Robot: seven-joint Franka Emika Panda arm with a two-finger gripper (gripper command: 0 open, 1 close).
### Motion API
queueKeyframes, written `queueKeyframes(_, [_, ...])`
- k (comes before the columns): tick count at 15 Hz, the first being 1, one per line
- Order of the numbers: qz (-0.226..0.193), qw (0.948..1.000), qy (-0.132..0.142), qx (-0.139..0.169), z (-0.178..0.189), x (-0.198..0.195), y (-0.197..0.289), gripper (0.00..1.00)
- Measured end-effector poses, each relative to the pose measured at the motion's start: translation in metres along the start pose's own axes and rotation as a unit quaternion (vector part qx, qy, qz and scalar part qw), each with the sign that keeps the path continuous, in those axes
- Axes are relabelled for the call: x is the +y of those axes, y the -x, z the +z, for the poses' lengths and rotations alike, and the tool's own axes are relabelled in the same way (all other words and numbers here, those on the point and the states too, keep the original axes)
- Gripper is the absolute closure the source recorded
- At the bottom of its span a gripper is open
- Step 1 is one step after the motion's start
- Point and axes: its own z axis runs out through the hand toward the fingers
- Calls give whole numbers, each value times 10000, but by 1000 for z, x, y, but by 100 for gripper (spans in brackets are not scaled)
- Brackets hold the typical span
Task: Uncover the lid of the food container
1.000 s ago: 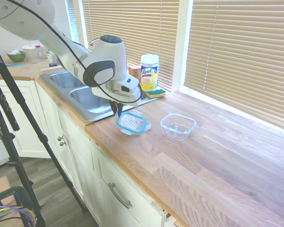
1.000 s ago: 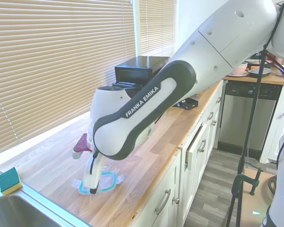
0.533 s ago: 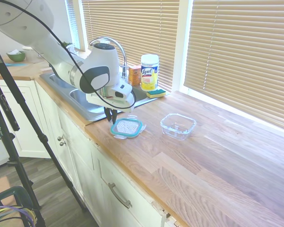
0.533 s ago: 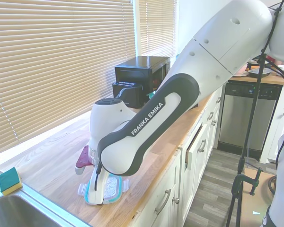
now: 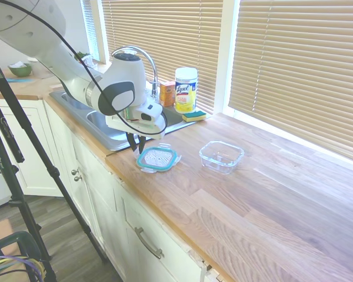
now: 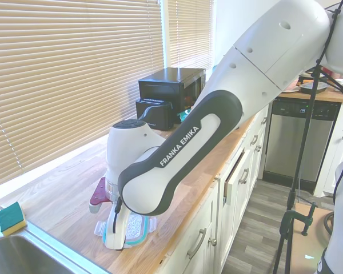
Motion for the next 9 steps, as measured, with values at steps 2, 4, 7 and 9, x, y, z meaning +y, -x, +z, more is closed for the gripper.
queueKeyframes(2, [14,10000,-25,47,-3,-1,-1,0])
queueKeyframes(4, [37,9998,-93,171,-14,-5,-3,0])
queueKeyframes(7, [72,9988,-193,433,-40,-11,-7,0])
queueKeyframes(9, [148,9976,-229,640,-61,-16,-8,0])
